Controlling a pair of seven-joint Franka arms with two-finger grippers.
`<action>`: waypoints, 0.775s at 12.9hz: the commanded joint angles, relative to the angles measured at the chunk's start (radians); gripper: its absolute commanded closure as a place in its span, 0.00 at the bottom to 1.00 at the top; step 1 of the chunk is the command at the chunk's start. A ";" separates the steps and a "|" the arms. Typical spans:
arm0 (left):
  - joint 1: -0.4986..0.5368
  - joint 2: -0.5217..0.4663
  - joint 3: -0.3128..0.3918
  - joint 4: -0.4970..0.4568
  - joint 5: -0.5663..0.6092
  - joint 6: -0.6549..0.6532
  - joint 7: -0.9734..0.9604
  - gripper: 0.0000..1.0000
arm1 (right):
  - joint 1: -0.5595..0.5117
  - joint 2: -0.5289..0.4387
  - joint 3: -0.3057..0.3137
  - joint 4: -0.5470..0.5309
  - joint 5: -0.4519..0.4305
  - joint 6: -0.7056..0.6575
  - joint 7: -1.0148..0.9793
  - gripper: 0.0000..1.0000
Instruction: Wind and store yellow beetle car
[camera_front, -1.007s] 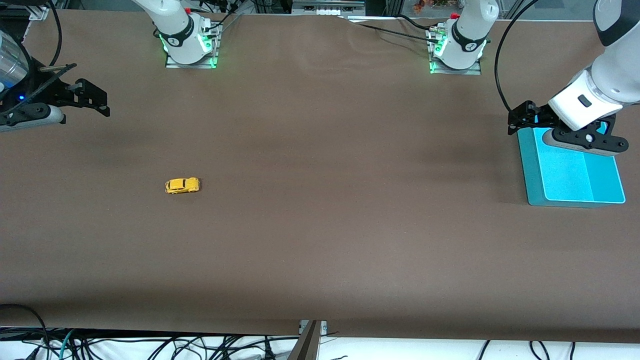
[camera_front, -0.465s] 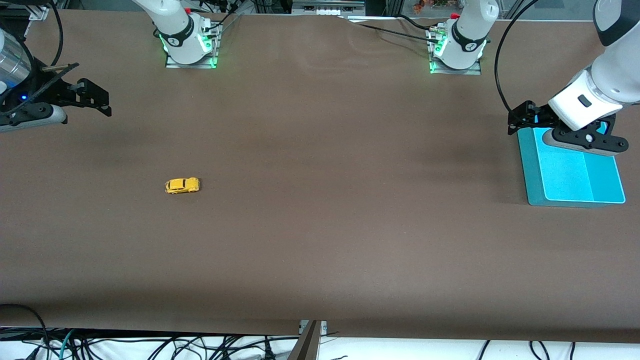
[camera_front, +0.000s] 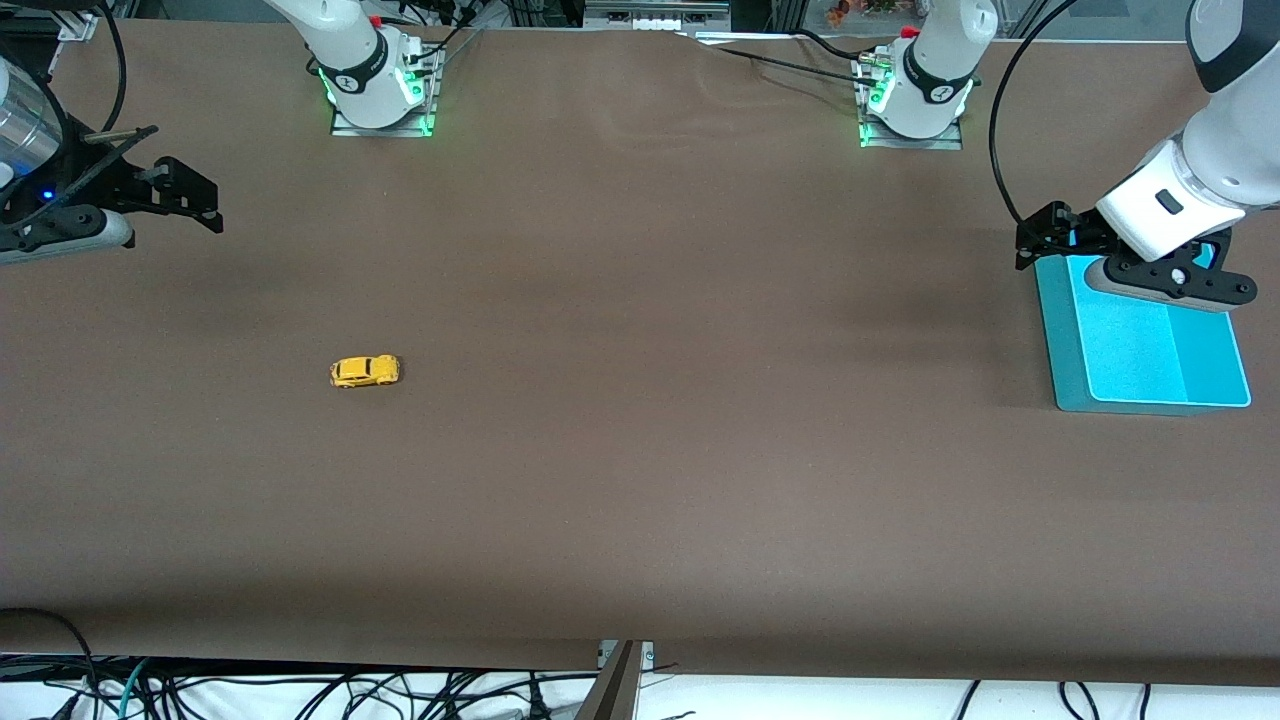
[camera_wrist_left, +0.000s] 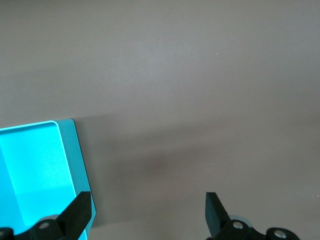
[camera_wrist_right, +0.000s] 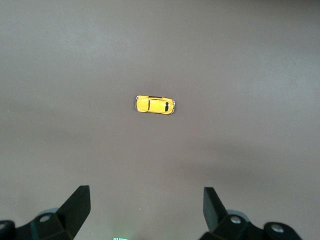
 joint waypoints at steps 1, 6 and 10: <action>-0.003 0.007 -0.002 0.023 0.001 -0.020 0.003 0.00 | 0.003 0.001 -0.003 0.018 -0.001 -0.004 0.000 0.00; -0.003 0.007 -0.003 0.024 0.001 -0.022 0.003 0.00 | -0.002 0.019 -0.009 0.018 -0.010 0.004 -0.049 0.00; -0.003 0.006 -0.003 0.023 0.001 -0.025 0.003 0.00 | 0.001 0.067 -0.006 0.001 0.004 -0.010 -0.161 0.00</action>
